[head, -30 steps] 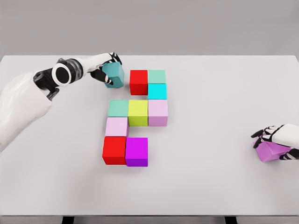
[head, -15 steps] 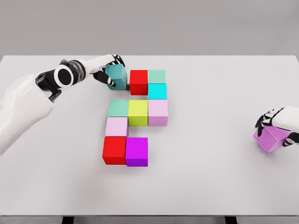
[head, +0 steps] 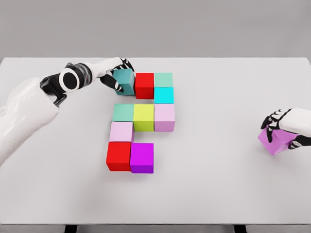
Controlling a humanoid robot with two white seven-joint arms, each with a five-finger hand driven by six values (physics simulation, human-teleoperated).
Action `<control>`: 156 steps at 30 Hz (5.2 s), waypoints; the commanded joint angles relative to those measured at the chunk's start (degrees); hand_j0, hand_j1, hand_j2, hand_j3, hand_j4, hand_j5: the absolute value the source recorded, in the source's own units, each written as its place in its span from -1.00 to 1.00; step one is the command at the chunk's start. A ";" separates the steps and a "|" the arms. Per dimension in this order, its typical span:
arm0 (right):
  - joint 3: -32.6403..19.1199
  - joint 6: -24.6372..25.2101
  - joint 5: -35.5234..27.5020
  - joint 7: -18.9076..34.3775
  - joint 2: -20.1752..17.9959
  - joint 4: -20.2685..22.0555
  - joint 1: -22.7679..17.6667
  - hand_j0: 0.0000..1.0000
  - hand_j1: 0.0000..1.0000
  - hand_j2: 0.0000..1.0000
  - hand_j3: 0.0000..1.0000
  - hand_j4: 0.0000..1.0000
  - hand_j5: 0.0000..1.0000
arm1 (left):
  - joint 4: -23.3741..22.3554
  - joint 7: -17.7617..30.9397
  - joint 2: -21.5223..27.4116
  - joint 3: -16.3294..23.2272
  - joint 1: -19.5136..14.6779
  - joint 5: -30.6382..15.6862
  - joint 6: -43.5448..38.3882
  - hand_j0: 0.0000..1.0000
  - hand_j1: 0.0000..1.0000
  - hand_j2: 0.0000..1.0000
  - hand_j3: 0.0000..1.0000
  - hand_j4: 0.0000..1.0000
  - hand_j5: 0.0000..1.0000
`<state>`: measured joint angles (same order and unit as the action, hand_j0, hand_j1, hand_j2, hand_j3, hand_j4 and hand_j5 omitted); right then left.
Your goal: Assemble the squares on the desktop into the number 2
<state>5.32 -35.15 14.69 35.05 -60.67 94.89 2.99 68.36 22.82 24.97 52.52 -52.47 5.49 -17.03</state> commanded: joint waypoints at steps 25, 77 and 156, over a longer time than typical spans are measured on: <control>11.90 0.15 -0.02 -0.05 7.14 5.83 12.04 -0.28 -0.28 -0.28 -0.28 -0.28 -0.28 | -0.78 -0.05 -0.98 0.03 0.17 -0.22 0.07 0.74 0.74 0.74 0.74 0.74 0.74; 19.64 0.15 7.54 -0.05 8.37 1.17 15.47 1.00 1.00 1.00 1.00 1.00 1.00 | 2.12 10.58 23.29 3.81 0.61 -2.86 38.04 1.00 1.00 1.00 1.00 1.00 1.00; 30.62 0.15 4.99 -0.05 9.51 5.92 18.54 1.00 1.00 1.00 1.00 1.00 1.00 | -7.28 9.88 12.91 4.34 -1.06 2.15 35.93 1.00 1.00 1.00 1.00 1.00 1.00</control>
<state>35.64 -35.15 19.95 35.02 -51.21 100.83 21.53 61.01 32.71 37.29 57.14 -53.53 7.96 18.82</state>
